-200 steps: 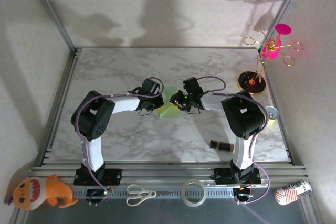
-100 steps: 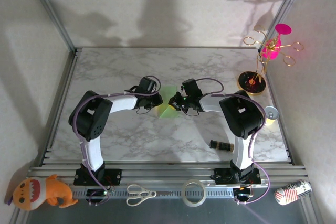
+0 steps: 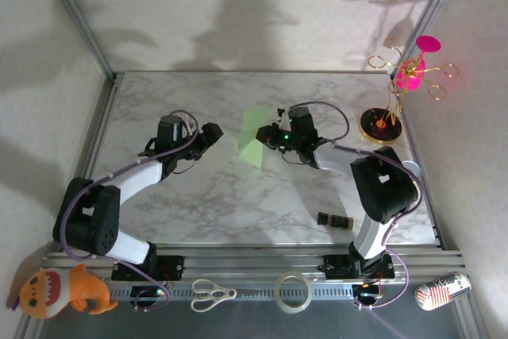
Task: Fold a paper plane with a square sheet of paper (pick it up from the middle)
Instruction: Pick up the paper from the center of the table.
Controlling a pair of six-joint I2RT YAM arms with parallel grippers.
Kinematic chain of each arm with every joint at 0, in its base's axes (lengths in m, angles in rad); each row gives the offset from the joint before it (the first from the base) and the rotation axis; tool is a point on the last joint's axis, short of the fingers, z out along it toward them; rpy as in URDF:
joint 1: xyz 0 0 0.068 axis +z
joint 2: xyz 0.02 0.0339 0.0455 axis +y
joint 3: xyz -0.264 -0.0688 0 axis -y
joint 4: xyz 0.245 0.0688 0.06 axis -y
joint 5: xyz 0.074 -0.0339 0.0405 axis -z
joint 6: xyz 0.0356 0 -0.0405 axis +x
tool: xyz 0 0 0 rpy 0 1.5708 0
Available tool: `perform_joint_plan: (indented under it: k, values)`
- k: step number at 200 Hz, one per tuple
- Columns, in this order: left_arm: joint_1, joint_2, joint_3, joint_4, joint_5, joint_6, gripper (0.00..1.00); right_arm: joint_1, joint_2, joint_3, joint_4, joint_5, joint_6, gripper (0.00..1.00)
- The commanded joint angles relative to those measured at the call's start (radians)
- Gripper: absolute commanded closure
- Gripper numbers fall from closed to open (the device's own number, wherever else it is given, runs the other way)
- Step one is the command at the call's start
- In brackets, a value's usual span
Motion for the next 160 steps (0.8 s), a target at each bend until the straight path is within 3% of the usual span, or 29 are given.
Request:
perform_joint_plan:
  k: [1, 13, 42, 90, 160]
  values:
    - [-0.008, -0.047, -0.084, 0.311, 0.148, -0.151, 0.07, -0.020, -0.036, 0.004, 0.117, -0.135, -0.016, 1.00]
    - [-0.017, -0.052, -0.113, 0.409, 0.166, -0.200, 0.01, -0.021, -0.037, 0.019, 0.121, -0.170, -0.013, 1.00]
    - [-0.070, -0.021, -0.107, 0.534, 0.203, -0.245, 0.00, -0.022, -0.035, 0.025, 0.166, -0.232, 0.036, 1.00]
    - [-0.135, 0.052, -0.028, 0.493, 0.213, -0.205, 0.04, -0.022, -0.035, 0.013, 0.236, -0.291, 0.113, 1.00]
    - [-0.133, 0.060, -0.025, 0.507, 0.231, -0.206, 0.39, -0.035, -0.026, 0.004, 0.242, -0.303, 0.142, 0.99]
